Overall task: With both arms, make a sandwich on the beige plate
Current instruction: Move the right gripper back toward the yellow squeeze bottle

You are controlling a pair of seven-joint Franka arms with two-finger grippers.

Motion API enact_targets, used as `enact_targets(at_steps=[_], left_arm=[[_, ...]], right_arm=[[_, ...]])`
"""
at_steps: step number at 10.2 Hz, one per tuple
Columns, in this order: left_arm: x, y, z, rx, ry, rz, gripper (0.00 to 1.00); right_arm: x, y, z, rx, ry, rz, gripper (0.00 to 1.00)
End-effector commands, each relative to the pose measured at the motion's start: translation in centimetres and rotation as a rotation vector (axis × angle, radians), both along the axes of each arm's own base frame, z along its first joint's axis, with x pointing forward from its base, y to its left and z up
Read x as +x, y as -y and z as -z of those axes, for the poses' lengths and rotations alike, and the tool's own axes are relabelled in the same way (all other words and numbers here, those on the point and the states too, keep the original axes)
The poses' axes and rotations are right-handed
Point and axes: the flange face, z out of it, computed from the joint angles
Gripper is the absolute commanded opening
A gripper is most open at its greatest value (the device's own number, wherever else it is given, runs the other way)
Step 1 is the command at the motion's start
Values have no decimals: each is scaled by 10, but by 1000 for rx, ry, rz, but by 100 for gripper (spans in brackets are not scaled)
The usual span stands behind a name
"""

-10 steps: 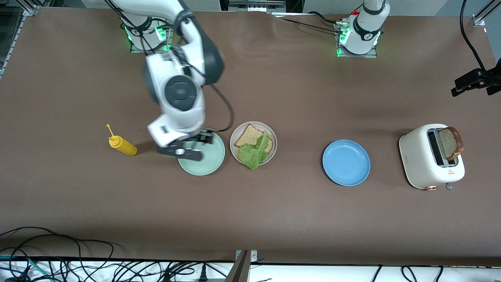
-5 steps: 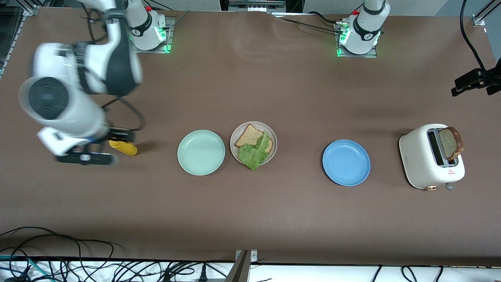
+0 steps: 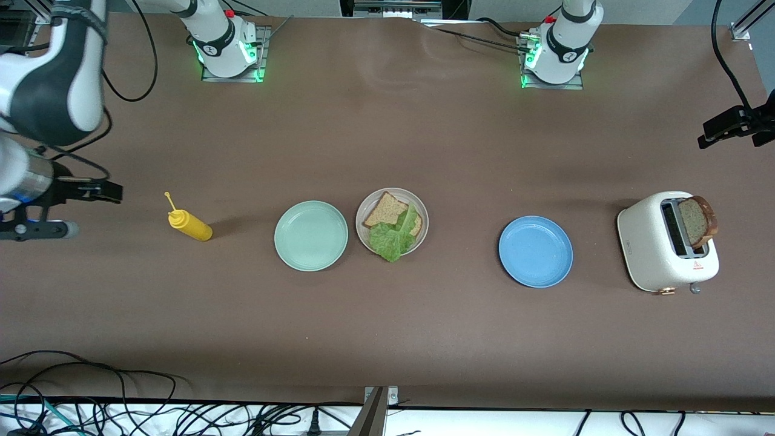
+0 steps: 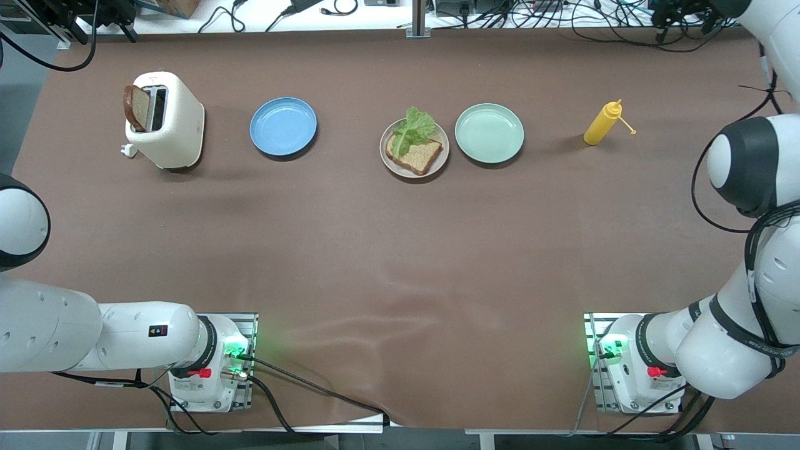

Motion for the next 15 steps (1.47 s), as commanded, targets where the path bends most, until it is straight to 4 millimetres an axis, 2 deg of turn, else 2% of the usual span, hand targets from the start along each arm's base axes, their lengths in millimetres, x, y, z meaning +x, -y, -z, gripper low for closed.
enact_targets(at_steps=[1, 3, 4, 6, 9, 12, 15], left_arm=[[1, -1, -6, 25, -9, 2, 100], [1, -1, -6, 25, -9, 2, 100], [1, -1, -6, 25, -9, 2, 100], [1, -1, -6, 25, -9, 2, 100], [1, -1, -6, 25, -9, 2, 100], [1, -1, -6, 25, -9, 2, 100], [1, -1, -6, 25, -9, 2, 100]], right_arm=[[-5, 38, -1, 78, 20, 25, 100], [-5, 78, 10, 156, 34, 33, 100], [-8, 106, 20, 194, 34, 27, 100], [-14, 138, 52, 289, 57, -19, 100], [-29, 159, 108, 494, 158, -83, 100], [-59, 181, 168, 687, 313, -196, 100], [-97, 209, 232, 809, 443, -295, 100]])
